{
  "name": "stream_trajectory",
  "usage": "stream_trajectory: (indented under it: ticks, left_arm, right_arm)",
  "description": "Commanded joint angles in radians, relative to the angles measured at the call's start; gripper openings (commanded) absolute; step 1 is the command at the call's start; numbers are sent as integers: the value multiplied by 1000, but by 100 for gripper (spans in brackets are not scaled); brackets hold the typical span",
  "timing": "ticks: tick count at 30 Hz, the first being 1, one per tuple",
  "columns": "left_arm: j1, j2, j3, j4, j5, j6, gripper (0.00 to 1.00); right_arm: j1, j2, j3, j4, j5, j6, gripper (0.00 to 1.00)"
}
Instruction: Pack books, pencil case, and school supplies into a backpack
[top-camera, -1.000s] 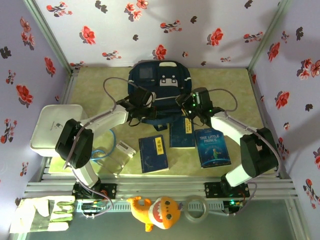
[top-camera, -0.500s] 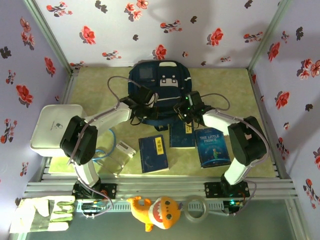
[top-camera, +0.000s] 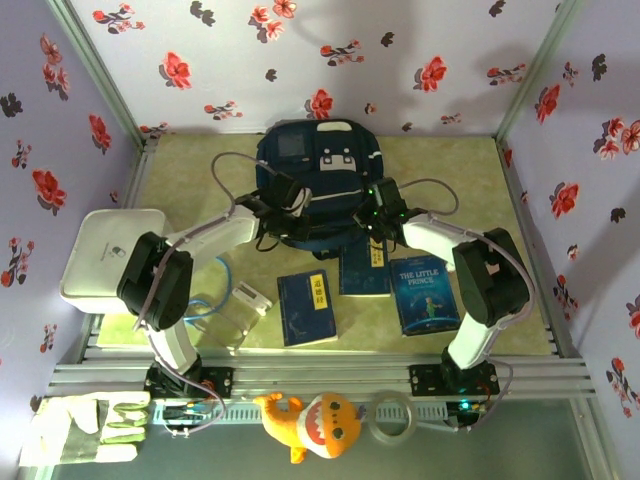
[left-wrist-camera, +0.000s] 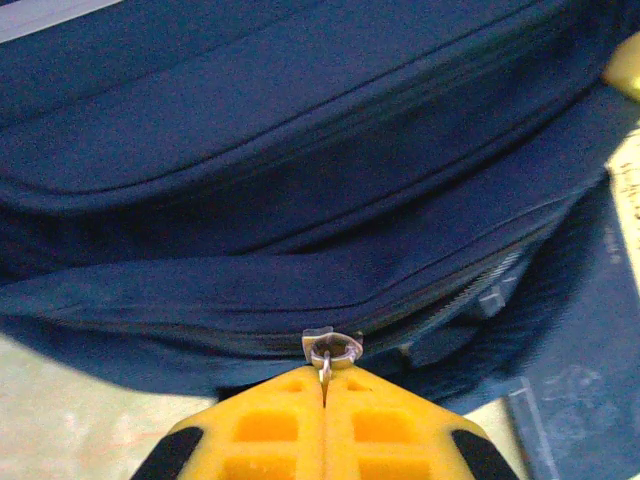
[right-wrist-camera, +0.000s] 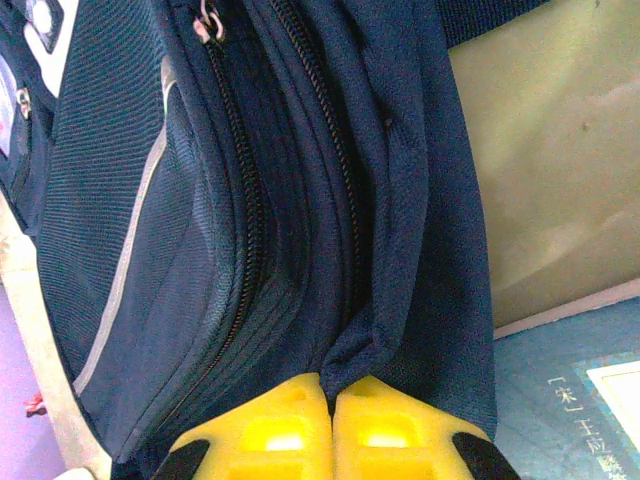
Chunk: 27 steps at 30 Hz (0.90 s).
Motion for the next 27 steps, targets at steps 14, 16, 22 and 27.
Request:
stream_trajectory:
  ticks: [14, 16, 22, 27]
  left_arm:
    - [105, -28, -15, -26, 2, 49, 0]
    - [87, -29, -1, -23, 12, 50, 0]
    - [34, -34, 17, -13, 42, 46, 0]
    - [1, -61, 6, -2, 78, 46, 0]
  right_arm:
    - [-83, 144, 208, 20, -49, -273, 3]
    - [-92, 170, 239, 20, -95, -297, 3]
    - [-102, 226, 323, 0, -186, -344, 4]
    - [-118, 195, 314, -38, -151, -337, 10]
